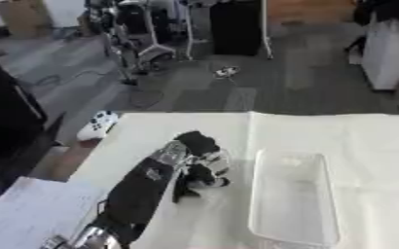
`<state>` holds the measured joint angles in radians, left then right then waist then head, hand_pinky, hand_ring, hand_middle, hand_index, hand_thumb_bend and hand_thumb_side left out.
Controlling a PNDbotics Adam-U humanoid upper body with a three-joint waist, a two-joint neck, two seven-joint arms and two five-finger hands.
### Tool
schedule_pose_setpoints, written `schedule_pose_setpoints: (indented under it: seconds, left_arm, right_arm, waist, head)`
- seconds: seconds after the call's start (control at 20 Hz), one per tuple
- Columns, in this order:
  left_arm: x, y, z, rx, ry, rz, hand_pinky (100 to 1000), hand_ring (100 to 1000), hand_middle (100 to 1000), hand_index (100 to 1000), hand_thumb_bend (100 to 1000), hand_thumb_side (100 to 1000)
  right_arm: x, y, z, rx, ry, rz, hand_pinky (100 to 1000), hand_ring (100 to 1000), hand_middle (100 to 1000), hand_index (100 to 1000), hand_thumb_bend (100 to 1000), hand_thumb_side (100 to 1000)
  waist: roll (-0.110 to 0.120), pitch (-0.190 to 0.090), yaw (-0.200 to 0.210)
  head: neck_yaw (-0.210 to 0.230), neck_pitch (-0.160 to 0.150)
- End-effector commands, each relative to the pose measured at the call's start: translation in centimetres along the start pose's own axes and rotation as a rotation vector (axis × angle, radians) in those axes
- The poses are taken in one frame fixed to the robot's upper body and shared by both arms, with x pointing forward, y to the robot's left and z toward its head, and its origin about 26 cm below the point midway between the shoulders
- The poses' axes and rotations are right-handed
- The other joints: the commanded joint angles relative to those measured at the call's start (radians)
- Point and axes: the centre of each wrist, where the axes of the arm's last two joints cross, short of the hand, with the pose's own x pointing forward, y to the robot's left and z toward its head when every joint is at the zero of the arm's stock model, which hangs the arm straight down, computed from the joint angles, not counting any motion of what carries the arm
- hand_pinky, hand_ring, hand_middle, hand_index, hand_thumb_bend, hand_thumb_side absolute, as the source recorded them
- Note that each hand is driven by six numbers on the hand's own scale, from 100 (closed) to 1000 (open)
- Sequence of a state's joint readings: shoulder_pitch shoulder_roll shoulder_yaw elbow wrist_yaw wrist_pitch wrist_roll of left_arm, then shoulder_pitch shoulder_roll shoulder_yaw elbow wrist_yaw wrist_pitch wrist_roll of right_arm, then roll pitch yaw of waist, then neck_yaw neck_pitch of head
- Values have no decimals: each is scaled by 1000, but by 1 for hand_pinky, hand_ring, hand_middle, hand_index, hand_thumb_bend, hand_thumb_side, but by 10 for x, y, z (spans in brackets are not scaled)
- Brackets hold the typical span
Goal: Pick up objects on the table and place them in the box.
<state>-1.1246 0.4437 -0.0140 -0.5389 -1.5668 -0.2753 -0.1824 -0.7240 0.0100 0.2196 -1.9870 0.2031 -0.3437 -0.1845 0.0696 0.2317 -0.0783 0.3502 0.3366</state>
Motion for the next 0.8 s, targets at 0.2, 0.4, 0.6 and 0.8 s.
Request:
schedule_pose_setpoints:
  seconds: [0.2,0.4,0.6,0.8]
  left_arm:
    - [-20,7,6,-20,49,37,1000,850,864,939,418,1000]
    - [-21,4,7,-46,52,45,1000,837,854,938,412,1000]
    - [-21,3,7,-30,43,58,963,807,825,909,355,1000]
    - [-19,1,7,16,38,75,803,693,709,799,164,1000]
  right_arm:
    - [5,3,-8,-1,-33,-16,323,298,358,499,388,1000]
    - [5,3,-8,-1,-33,-15,323,298,358,499,389,1000]
    - [5,3,-8,1,-32,-15,323,298,358,499,390,1000]
    - [5,3,-8,3,-30,-15,323,298,357,499,392,1000]
  waist:
    - [-3,-13,1]
    - [-5,-12,3]
    - [-7,-11,3]
    - [-8,-10,3]
  head:
    - [-5,-15]
    - [-3,-17]
    - [-3,-19]
    - [-3,-19]
